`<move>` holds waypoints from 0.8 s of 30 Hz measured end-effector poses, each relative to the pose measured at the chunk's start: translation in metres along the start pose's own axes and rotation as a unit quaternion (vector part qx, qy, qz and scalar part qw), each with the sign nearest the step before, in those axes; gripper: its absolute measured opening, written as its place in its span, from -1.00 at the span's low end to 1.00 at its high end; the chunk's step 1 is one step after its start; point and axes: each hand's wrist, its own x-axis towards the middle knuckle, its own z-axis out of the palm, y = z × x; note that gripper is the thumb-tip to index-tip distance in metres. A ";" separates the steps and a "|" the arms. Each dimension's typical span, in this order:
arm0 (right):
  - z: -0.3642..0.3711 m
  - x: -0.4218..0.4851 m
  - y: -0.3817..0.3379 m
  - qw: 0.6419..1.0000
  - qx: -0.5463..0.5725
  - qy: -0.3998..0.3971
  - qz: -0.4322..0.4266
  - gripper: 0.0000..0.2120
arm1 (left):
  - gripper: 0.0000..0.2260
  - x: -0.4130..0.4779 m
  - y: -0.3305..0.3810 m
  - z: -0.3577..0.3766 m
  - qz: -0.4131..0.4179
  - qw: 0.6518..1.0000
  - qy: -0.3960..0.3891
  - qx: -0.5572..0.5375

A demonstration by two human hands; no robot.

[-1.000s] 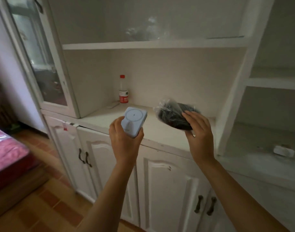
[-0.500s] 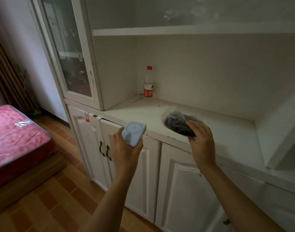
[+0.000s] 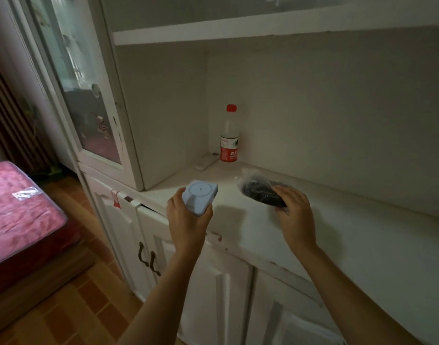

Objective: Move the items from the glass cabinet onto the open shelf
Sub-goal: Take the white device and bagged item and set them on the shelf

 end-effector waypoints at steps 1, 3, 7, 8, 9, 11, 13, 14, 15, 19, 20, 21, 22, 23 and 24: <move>0.009 0.011 0.007 1.000 -0.002 -0.015 0.007 -0.53 | -0.35 0.009 -0.003 0.009 -0.006 1.000 0.000 -0.001; 0.028 0.030 0.017 0.999 -0.007 -0.044 0.009 -0.49 | -0.35 0.026 -0.011 0.022 -0.020 1.000 0.000 -0.001; 0.064 0.051 0.022 0.996 -0.008 -0.086 0.010 -0.48 | -0.38 0.056 -0.032 0.037 -0.041 0.999 0.004 0.017; 0.072 0.054 0.022 0.996 -0.006 -0.094 0.009 -0.48 | -0.39 0.064 -0.037 0.039 -0.043 0.999 -0.001 0.023; 0.079 0.057 0.021 0.995 -0.005 -0.100 0.007 -0.48 | -0.39 0.071 -0.040 0.041 -0.044 0.999 -0.007 0.029; 0.093 0.063 0.017 0.994 -0.008 -0.109 0.003 -0.49 | -0.40 0.085 -0.049 0.044 -0.044 0.998 -0.018 0.044; 0.106 0.068 0.012 0.993 -0.011 -0.114 0.003 -0.50 | -0.41 0.098 -0.058 0.046 -0.041 0.997 -0.032 0.053; 0.113 0.070 0.009 0.993 -0.014 -0.117 0.007 -0.51 | -0.41 0.105 -0.062 0.046 -0.040 0.997 -0.042 0.054; 0.119 0.072 0.006 0.993 -0.019 -0.118 0.010 -0.51 | -0.41 0.111 -0.066 0.046 -0.039 0.996 -0.054 0.055; 0.143 0.076 -0.006 0.992 -0.033 -0.122 0.025 -0.51 | -0.39 0.136 -0.082 0.044 -0.028 0.992 -0.104 0.061; 0.148 0.075 -0.009 0.992 -0.034 -0.120 0.032 -0.50 | -0.39 0.142 -0.085 0.043 -0.029 0.991 -0.114 0.060; 0.153 0.075 -0.013 0.992 -0.036 -0.116 0.038 -0.49 | -0.38 0.149 -0.088 0.042 -0.031 0.990 -0.123 0.057; 0.157 0.074 -0.016 0.992 -0.043 -0.112 0.043 -0.48 | -0.37 0.155 -0.091 0.041 -0.035 0.989 -0.131 0.055; 0.161 0.074 -0.018 0.992 -0.051 -0.108 0.045 -0.47 | -0.37 0.160 -0.094 0.040 -0.038 0.988 -0.139 0.052; 0.165 0.073 -0.021 0.992 -0.060 -0.104 0.046 -0.47 | -0.38 0.165 -0.097 0.039 -0.038 0.987 -0.148 0.051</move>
